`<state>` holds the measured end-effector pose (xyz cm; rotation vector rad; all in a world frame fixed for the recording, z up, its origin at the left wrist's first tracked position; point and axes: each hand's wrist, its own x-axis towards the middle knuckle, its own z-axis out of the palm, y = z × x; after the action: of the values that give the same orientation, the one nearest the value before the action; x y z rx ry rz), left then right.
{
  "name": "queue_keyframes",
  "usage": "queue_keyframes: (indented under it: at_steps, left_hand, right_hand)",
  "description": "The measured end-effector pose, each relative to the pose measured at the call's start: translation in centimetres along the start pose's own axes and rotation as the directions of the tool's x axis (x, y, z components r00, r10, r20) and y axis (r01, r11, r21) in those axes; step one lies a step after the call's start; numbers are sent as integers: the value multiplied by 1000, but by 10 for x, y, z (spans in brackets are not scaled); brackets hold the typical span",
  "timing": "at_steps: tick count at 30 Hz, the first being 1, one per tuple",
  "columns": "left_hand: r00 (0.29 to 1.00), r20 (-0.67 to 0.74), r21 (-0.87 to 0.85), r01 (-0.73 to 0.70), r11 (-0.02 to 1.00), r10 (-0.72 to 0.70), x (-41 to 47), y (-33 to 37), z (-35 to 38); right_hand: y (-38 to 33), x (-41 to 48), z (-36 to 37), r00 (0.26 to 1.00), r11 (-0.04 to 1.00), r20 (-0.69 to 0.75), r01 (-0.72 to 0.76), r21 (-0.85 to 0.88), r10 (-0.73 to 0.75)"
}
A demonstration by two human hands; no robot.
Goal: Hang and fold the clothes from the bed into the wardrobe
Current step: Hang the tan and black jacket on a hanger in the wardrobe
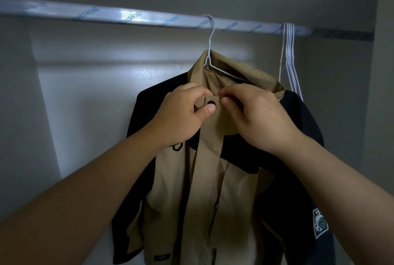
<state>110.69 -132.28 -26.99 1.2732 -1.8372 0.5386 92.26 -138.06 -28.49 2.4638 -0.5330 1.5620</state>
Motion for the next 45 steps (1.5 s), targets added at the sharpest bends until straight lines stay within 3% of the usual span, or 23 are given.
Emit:
queue_keyframes:
  at_steps: [13, 20, 28, 34, 38, 41, 45]
  left_hand:
    - [992, 13, -47, 125, 991, -124, -1, 11, 4]
    - [1000, -7, -76, 19, 997, -19, 2, 0, 5]
    - [998, -34, 100, -42, 994, 45, 1, 2, 10]
    - [996, -45, -84, 76, 994, -80, 6, 5, 5]
    - [998, -44, -31, 37, 999, -38, 5, 7, 7]
    - [998, -60, -108, 8, 994, -15, -3, 5, 14]
    - [945, -227, -331, 151, 932, -234, -39, -2, 40]
  right_hand:
    - [-4, 1, 3, 994, 979, -90, -37, 202, 56]
    - [0, 0, 2, 991, 972, -90, -77, 221, 99]
    - [-3, -2, 5, 991, 981, -115, -41, 188, 63]
    - [-4, 0, 5, 990, 979, -112, -62, 195, 85]
    - [-3, -1, 5, 989, 982, -120, -67, 174, 88]
    - [-4, -12, 12, 982, 986, -169, -56, 155, 83]
    - [-12, -50, 33, 957, 991, -276, -52, 127, 86]
